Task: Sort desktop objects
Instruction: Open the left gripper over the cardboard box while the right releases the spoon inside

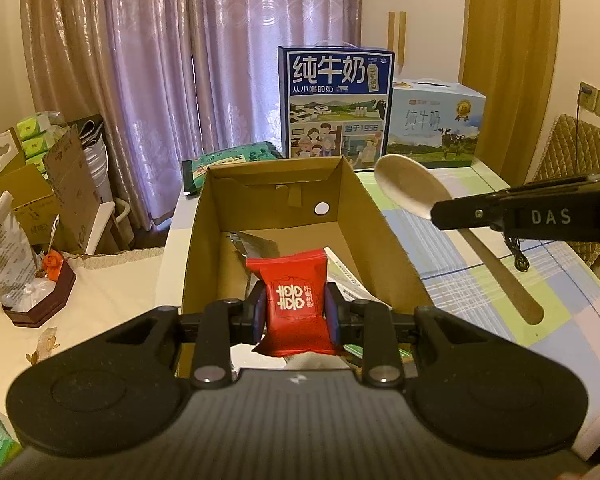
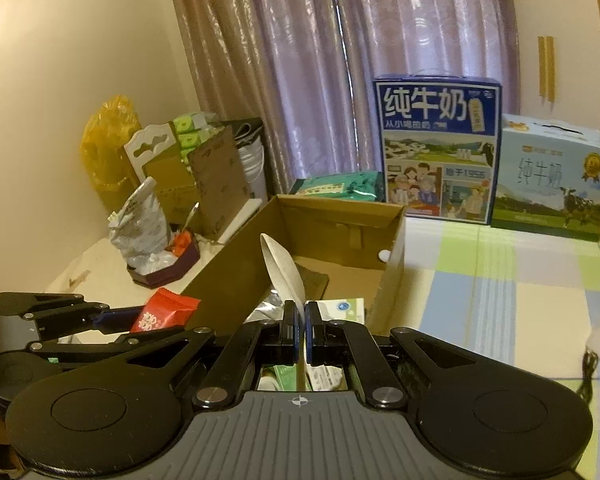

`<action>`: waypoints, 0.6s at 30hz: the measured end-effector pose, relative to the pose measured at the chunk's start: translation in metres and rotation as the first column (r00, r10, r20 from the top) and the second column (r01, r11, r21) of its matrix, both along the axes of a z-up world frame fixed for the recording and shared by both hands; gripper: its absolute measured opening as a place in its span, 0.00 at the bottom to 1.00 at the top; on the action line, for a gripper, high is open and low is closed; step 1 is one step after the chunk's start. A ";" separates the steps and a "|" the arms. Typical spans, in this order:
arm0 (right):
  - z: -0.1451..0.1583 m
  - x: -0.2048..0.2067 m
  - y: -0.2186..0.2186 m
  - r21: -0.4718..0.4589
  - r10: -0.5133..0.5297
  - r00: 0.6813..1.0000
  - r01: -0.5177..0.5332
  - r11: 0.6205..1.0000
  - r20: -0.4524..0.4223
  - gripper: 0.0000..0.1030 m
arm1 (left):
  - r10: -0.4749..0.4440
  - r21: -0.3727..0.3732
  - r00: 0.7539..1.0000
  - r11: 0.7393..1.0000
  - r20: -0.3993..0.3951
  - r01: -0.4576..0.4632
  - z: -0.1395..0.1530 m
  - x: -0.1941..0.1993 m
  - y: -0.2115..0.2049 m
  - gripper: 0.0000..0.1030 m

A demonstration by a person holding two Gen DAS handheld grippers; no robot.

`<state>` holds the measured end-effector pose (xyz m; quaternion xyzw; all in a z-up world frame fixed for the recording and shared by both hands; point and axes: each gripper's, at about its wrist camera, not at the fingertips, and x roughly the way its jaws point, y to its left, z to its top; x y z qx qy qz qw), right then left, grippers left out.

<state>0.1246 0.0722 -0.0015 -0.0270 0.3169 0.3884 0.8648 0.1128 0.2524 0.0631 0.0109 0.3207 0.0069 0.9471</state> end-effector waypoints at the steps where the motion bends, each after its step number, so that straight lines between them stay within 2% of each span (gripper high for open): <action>1: -0.001 0.001 0.002 -0.002 0.002 1.000 -0.002 1.000 0.000 0.00 | 0.000 -0.001 1.000 1.000 0.000 0.000 -0.001 0.002 0.002 0.24; 18: -0.025 0.032 0.035 -0.021 0.010 0.999 -0.010 1.000 -0.038 0.00 | -0.001 -0.025 1.000 1.000 -0.022 0.001 -0.021 0.035 0.023 0.24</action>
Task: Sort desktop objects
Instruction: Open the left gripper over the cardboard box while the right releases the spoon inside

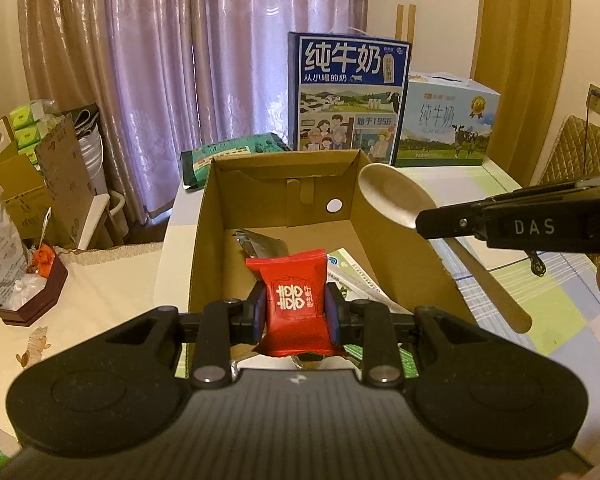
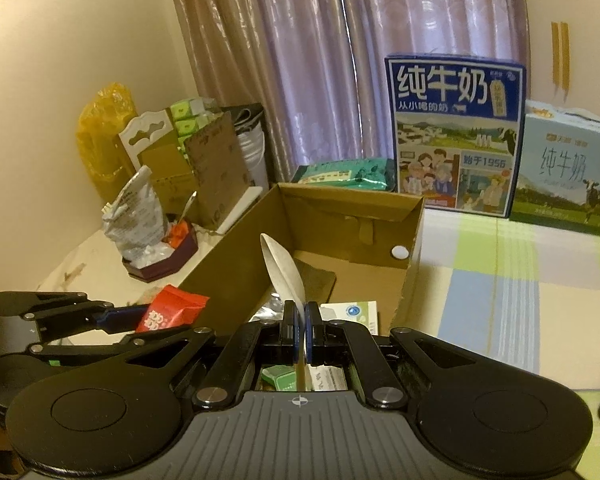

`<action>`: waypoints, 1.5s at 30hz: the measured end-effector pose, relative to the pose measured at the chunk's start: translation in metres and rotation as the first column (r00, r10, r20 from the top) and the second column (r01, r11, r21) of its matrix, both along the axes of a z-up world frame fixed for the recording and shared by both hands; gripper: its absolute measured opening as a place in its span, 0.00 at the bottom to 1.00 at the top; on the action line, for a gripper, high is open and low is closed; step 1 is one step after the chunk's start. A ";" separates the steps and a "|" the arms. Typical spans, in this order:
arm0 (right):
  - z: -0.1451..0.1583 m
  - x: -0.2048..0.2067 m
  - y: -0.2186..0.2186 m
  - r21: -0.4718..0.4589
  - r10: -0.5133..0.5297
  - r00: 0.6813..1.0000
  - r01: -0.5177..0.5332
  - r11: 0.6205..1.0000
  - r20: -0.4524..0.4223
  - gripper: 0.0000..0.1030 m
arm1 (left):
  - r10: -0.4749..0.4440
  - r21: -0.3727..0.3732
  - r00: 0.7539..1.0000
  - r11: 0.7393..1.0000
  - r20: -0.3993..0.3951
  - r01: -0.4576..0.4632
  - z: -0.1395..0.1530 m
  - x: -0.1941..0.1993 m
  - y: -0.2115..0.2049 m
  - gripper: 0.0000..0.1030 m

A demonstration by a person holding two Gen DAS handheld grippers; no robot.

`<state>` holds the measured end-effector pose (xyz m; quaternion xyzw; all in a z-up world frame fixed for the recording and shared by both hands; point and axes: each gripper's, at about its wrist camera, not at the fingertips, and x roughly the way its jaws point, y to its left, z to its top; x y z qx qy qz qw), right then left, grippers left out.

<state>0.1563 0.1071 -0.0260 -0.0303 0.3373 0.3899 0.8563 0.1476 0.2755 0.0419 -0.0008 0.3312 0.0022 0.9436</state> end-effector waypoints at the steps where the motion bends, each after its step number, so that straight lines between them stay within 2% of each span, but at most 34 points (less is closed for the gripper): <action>1: -0.002 0.002 0.001 0.002 -0.001 1.000 0.001 1.000 -0.004 0.00 | 0.000 -0.002 1.000 1.000 -0.002 0.000 -0.002 0.002 0.001 0.24; 14: -0.018 0.017 0.014 0.013 -0.009 0.999 0.009 1.000 -0.032 0.00 | 0.011 -0.011 0.999 1.000 -0.036 -0.011 -0.022 0.020 0.006 0.25; 16: -0.019 0.018 0.013 0.014 -0.012 0.999 0.012 1.000 -0.036 0.00 | 0.020 0.004 0.999 1.000 -0.033 -0.020 -0.023 0.020 0.006 0.37; 17: -0.020 0.018 0.013 0.014 -0.013 0.999 0.014 1.000 -0.039 0.00 | 0.024 0.004 0.999 1.000 -0.030 -0.024 -0.023 0.020 0.006 0.39; 25: -0.021 0.018 0.014 0.023 -0.015 0.998 0.017 1.000 -0.053 0.00 | 0.025 0.015 0.999 1.000 -0.023 -0.025 -0.022 0.012 0.010 0.39; 30: -0.023 0.023 0.017 0.057 -0.012 0.995 0.017 0.998 -0.096 0.02 | 0.026 0.018 0.999 0.999 -0.024 -0.026 -0.021 0.006 0.012 0.39; 31: -0.024 0.024 0.016 0.066 -0.015 0.995 0.022 0.998 -0.104 0.05 | 0.027 0.017 0.999 0.999 -0.024 -0.027 -0.021 0.005 0.013 0.39; 33: -0.023 0.025 0.014 0.077 -0.025 0.995 0.033 0.996 -0.098 0.28 | 0.029 0.010 0.999 1.000 -0.024 -0.029 -0.022 0.003 0.014 0.39; 34: -0.024 0.025 0.012 0.079 -0.033 0.995 0.041 0.996 -0.093 0.54 | 0.030 0.008 0.999 1.000 -0.025 -0.030 -0.022 0.002 0.014 0.39; 35: -0.023 0.024 0.010 0.086 -0.038 0.995 0.046 0.995 -0.090 0.60 | 0.031 0.009 0.999 0.999 -0.025 -0.031 -0.022 0.001 0.015 0.39; 40: -0.019 0.020 -0.002 0.096 -0.046 0.997 0.051 0.994 -0.060 0.61 | 0.035 0.012 0.999 0.999 -0.027 -0.035 -0.021 -0.004 0.013 0.39; 42: -0.017 0.018 -0.009 0.096 -0.053 0.997 0.058 0.994 -0.050 0.66 | 0.037 0.013 0.999 0.999 -0.023 -0.036 -0.019 -0.006 0.012 0.41; 44: -0.015 0.014 -0.017 0.099 -0.064 0.997 0.067 0.993 -0.030 0.77 | 0.039 0.012 0.999 0.999 -0.017 -0.039 -0.015 -0.010 0.010 0.43; 45: -0.013 0.011 -0.023 0.101 -0.069 0.998 0.070 0.992 -0.015 0.80 | 0.038 0.014 0.999 0.999 -0.014 -0.038 -0.013 -0.012 0.009 0.44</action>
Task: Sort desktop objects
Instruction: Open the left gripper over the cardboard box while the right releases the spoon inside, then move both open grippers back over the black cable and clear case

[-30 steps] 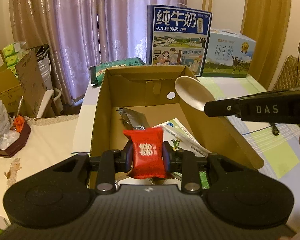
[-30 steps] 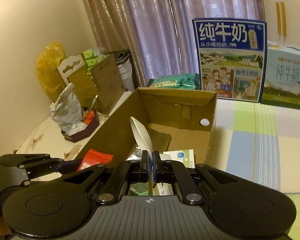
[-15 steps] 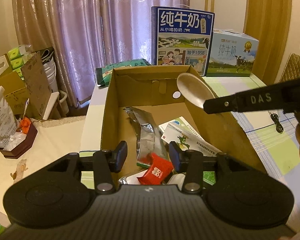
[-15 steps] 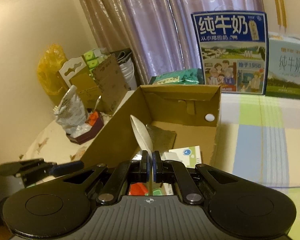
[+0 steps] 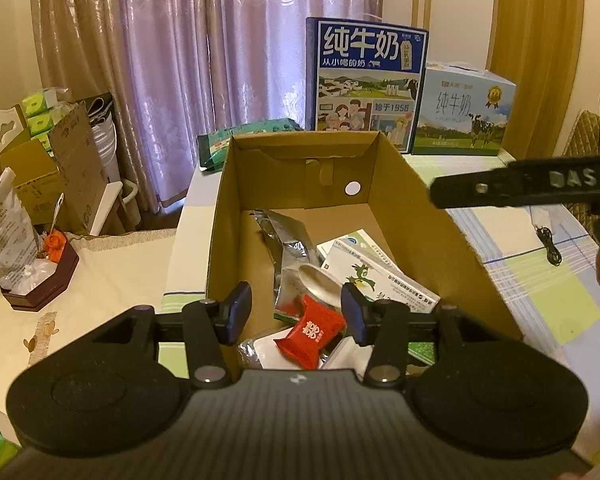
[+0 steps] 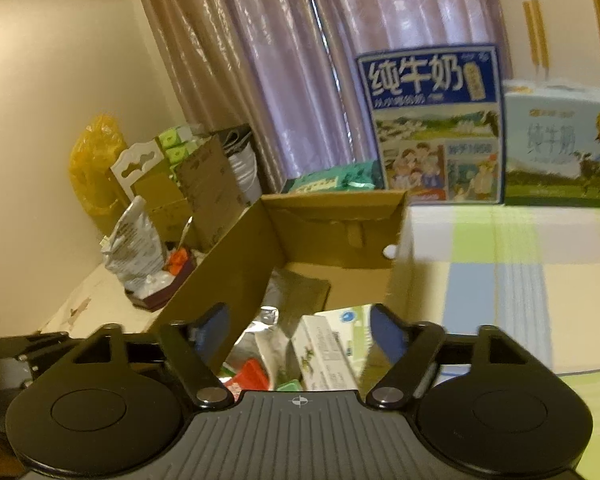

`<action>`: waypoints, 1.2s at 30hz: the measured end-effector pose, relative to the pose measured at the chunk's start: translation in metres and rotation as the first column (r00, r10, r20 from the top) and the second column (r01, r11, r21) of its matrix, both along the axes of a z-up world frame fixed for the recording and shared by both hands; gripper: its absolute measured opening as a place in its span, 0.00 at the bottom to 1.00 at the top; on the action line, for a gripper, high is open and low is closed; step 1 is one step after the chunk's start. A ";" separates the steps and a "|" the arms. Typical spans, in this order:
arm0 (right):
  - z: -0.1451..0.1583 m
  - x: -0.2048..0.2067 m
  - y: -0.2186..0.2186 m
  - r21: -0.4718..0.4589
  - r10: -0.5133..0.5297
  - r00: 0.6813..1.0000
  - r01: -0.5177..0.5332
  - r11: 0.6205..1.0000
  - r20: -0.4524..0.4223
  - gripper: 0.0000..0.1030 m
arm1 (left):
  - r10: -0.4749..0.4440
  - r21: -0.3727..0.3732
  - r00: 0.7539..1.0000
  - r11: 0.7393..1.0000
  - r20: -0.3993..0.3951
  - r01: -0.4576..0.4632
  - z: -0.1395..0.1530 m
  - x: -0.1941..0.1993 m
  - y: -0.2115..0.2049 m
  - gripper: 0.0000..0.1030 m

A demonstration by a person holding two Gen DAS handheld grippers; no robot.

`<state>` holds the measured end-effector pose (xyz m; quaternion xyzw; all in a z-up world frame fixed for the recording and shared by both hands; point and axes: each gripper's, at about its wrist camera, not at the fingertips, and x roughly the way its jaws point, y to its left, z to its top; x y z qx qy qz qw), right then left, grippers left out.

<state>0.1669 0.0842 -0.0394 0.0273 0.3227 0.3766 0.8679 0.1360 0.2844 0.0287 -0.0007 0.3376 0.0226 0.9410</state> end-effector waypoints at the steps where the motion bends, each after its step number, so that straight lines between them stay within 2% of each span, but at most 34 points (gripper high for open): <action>1: 0.002 -0.004 -0.005 -0.001 -0.004 1.000 0.004 1.000 0.015 0.84 | 0.000 0.003 1.000 1.000 0.004 0.000 0.002 -0.002 -0.002 0.45; 4: 0.007 -0.016 -0.028 -0.001 -0.020 0.998 0.020 1.000 0.066 0.92 | -0.011 0.013 1.000 1.000 0.018 0.011 0.010 -0.009 -0.011 0.51; 6: 0.010 -0.022 -0.044 -0.001 -0.035 0.996 0.035 0.999 0.085 0.97 | -0.018 0.021 0.999 1.000 0.036 0.017 0.015 -0.014 -0.019 0.61; 7: 0.010 -0.025 -0.053 -0.001 -0.046 0.995 0.047 0.999 0.092 0.98 | -0.023 0.023 0.999 0.999 0.045 0.022 0.018 -0.016 -0.023 0.62; 11: 0.011 -0.030 -0.086 -0.015 -0.089 0.992 0.090 0.996 0.091 0.98 | -0.059 0.035 0.997 0.998 0.055 0.057 0.027 -0.021 -0.046 0.69; 15: 0.011 -0.035 -0.119 -0.043 -0.120 0.989 0.124 0.991 0.085 0.98 | -0.095 0.047 0.993 0.995 0.068 0.092 0.035 -0.025 -0.076 0.83; 18: 0.009 -0.037 -0.146 -0.054 -0.148 0.985 0.153 0.987 0.085 0.98 | -0.120 0.054 0.990 0.992 0.073 0.116 0.039 -0.026 -0.098 0.89; 24: 0.006 -0.035 -0.201 -0.057 -0.219 0.973 0.223 0.973 0.069 0.98 | -0.179 0.062 0.982 0.983 0.065 0.175 0.040 -0.020 -0.143 0.97; 36: -0.015 -0.018 -0.294 -0.083 -0.374 0.927 0.376 0.923 0.039 0.98 | -0.331 0.054 0.940 0.943 0.078 0.328 0.036 0.003 -0.229 0.97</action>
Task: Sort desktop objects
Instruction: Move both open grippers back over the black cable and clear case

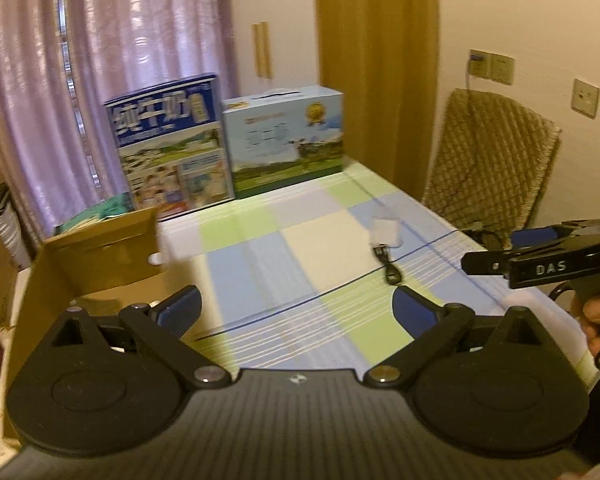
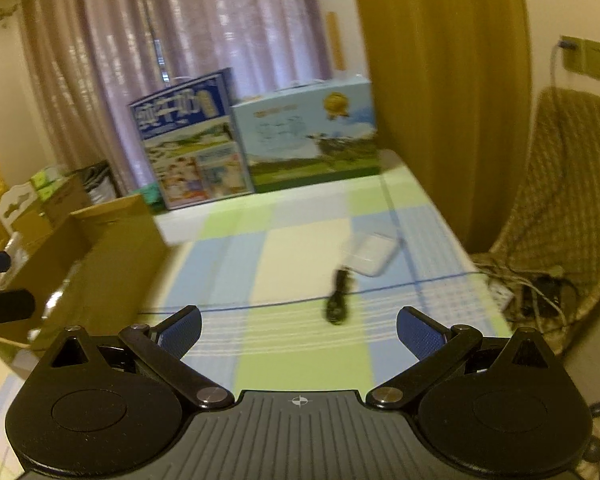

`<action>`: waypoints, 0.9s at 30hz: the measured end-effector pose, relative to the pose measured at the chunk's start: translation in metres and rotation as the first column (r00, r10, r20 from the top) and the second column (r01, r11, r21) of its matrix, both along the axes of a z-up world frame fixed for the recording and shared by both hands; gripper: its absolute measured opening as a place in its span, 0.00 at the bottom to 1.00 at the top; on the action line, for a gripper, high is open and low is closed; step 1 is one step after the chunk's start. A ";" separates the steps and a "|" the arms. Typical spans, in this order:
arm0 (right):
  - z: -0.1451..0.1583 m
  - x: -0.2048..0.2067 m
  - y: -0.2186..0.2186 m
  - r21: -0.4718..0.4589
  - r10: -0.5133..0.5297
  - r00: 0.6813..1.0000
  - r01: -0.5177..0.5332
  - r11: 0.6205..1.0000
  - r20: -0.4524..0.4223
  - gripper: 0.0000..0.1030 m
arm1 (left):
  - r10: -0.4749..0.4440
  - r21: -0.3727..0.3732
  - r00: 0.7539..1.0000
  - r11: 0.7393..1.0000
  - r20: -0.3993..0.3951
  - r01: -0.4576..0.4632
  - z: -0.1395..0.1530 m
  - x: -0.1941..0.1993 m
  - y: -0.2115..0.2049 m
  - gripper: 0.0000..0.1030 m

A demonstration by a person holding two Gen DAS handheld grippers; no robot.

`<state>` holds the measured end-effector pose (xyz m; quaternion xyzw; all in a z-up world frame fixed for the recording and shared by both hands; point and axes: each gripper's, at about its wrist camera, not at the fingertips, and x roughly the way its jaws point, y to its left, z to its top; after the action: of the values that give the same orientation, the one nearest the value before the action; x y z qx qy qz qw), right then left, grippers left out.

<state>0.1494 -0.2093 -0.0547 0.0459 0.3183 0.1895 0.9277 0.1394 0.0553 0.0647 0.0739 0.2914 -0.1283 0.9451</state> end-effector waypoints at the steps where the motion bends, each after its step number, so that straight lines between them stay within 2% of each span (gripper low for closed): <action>1: -0.002 0.003 -0.005 0.000 -0.013 1.000 0.013 1.000 -0.002 0.98 | -0.011 -0.002 1.000 1.000 -0.003 0.011 -0.003 0.004 -0.007 0.97; 11: -0.028 0.047 -0.048 0.042 -0.159 0.986 0.161 0.986 -0.039 0.98 | -0.078 -0.017 0.995 0.997 -0.061 0.078 -0.046 0.050 -0.062 0.95; 16: -0.049 0.072 -0.055 0.054 -0.190 0.980 0.194 0.980 -0.063 0.98 | -0.092 -0.018 0.990 0.996 -0.104 0.090 -0.077 0.084 -0.085 0.91; 19: -0.058 0.085 -0.054 0.044 -0.198 0.977 0.202 0.978 -0.073 0.98 | -0.090 -0.029 0.988 0.996 -0.126 0.087 -0.096 0.104 -0.097 0.86; 21: -0.061 0.095 -0.052 0.009 -0.215 0.975 0.216 0.976 -0.060 0.98 | -0.068 -0.062 0.986 0.996 -0.150 0.060 -0.107 0.117 -0.101 0.78; 24: -0.063 0.108 -0.050 -0.042 -0.221 0.975 0.220 0.975 -0.030 0.97 | -0.048 -0.093 0.983 0.995 -0.174 0.032 -0.124 0.137 -0.109 0.72; 27: -0.066 0.120 -0.048 -0.088 -0.212 0.977 0.211 0.973 -0.005 0.90 | -0.049 -0.098 0.982 0.995 -0.183 0.031 -0.139 0.154 -0.120 0.64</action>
<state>0.2697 -0.2578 -0.1203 0.0405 0.3263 0.0751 0.9414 0.2933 -0.0651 -0.0746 0.0226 0.3702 -0.1672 0.9135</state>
